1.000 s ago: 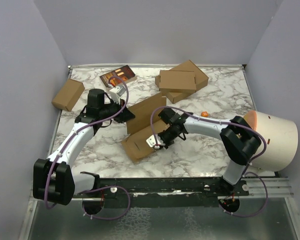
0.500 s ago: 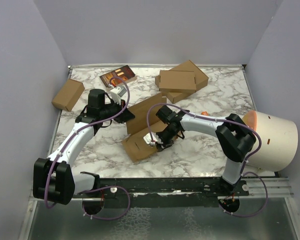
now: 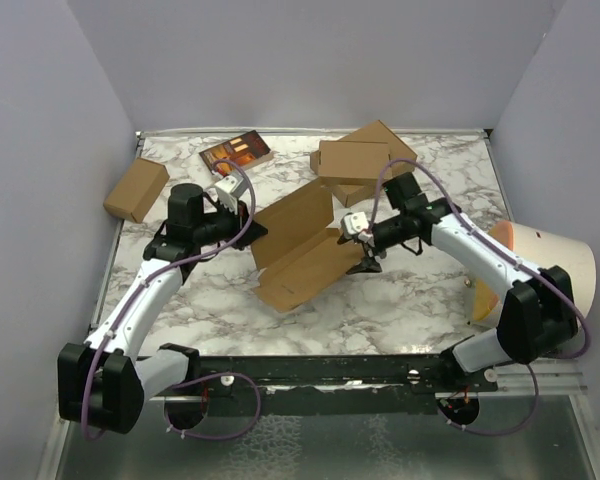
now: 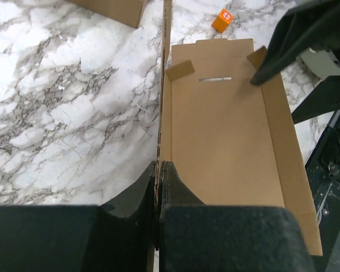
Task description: Fold the paper box
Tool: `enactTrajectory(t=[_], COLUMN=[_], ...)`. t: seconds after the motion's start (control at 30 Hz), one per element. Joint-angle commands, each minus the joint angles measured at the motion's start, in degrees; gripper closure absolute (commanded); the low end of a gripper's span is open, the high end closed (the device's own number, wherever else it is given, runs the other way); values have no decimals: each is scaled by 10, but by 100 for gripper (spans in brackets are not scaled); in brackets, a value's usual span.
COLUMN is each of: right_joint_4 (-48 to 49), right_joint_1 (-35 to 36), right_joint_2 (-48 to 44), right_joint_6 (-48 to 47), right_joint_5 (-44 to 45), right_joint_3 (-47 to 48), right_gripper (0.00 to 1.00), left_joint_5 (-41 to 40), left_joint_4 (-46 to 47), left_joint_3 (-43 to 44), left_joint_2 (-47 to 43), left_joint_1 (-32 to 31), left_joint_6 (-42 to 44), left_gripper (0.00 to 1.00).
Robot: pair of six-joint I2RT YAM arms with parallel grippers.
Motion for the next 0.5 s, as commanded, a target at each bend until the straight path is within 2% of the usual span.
enactTrajectory(t=[0.0,0.1,0.2,0.27,0.37,0.47], right_joint_4=[14,5,-6,12,95,225], right_joint_1=[-70,-88,-107,-129,-163,-180], right_joint_2=[-37,-42,-44,-45,-49,-67], right_joint_6=[17,9,13,53,189,374], right_joint_5=[-122,-132,-149,-172,-168,-110], right_joint_3=[-39,-46,-39,-31,-24,-39], right_gripper=[24,19,18,18,18,17], left_joint_5=[26,31,36,42,51,64], left_joint_4=[60,73,81,86,103,121], left_joint_3=[-17,-19,-22,-27,-36,-44], left_joint_2=[-35,-43,-48,-55,-68,-82], left_joint_1=[-4,-4,-5,-5,-4,-4], left_joint_6=[9,8,11,19,29,37], left_gripper=[100,100,100,100,100,100])
